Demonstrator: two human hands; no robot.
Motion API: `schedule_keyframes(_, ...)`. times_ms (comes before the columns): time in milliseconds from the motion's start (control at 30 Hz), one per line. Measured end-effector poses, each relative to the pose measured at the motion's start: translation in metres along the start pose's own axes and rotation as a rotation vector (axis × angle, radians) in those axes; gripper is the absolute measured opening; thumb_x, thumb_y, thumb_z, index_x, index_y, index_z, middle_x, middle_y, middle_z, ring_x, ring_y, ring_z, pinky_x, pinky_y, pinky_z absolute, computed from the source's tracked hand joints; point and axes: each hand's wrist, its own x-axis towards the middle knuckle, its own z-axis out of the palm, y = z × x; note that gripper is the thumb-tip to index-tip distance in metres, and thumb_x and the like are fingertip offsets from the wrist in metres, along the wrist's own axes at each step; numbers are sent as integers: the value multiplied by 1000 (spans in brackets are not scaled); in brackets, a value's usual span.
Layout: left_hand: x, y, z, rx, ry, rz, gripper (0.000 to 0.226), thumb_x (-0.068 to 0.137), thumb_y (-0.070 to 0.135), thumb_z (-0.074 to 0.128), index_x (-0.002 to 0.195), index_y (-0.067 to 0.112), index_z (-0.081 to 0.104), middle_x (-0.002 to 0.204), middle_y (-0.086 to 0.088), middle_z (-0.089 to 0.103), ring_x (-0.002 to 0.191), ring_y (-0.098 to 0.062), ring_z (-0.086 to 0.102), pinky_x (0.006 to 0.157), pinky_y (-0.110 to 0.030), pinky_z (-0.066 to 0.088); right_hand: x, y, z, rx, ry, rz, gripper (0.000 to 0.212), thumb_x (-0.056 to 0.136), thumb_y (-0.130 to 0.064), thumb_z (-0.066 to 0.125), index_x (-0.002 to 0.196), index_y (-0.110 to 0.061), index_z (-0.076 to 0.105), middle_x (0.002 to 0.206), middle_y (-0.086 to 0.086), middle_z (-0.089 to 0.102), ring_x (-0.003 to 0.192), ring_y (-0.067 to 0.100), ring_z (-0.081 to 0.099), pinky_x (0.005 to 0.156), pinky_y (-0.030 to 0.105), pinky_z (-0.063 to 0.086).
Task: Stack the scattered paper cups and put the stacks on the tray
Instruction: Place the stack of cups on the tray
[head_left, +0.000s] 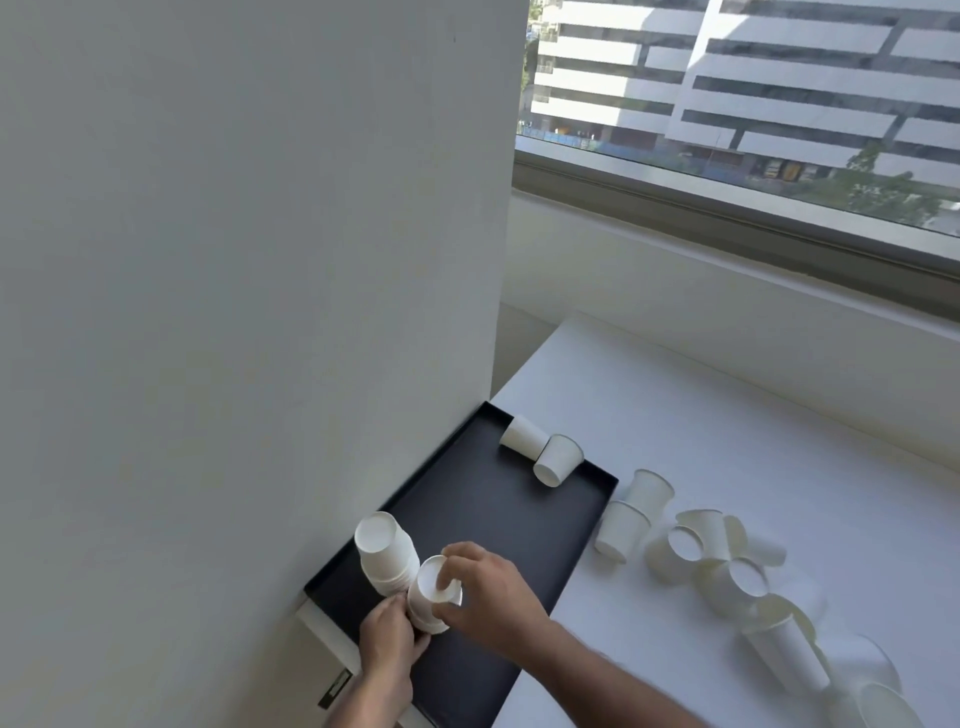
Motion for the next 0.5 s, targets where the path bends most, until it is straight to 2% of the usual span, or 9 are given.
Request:
schedule_keyframes(100,0,0,0,-43,13,-9,28,92,1,48,105,8,72,107,-17,72,104,-30,66,72,-36,58,1,-1,2,-74,-19,-82,20,82,-33,64,102,-27,63,134,-8,54,108,20,61,87,32,52)
schedule_keyframes(200,0,1,1,-64,25,-12,28,92,0,48,103,7,73,105,-17,72,101,-29,67,70,-35,57,0,-2,1,-88,-29,-91,23,83,-28,63,106,-26,64,136,-6,53,115,22,57,90,36,52)
schedule_keyframes(267,0,-1,0,-71,45,-9,27,91,-1,49,103,6,72,105,-18,72,100,-29,67,68,-34,56,-3,-2,-2,-89,-34,-78,26,82,-28,62,108,-31,64,140,-7,49,122,19,52,96,36,50)
schedule_keyframes(400,1,-6,-1,-104,100,-1,28,93,-2,48,110,3,69,109,-19,71,107,-34,65,80,-41,55,-12,3,-12,-99,-13,-80,37,80,-26,57,115,-39,59,145,-13,43,125,11,48,97,34,50)
schedule_keyframes(500,-1,-10,-3,-143,160,9,32,93,-5,43,116,-1,65,112,-22,68,110,-36,64,86,-45,54,-25,15,-20,-54,66,-71,45,75,-19,53,115,-38,60,142,-14,47,124,9,48,98,30,49)
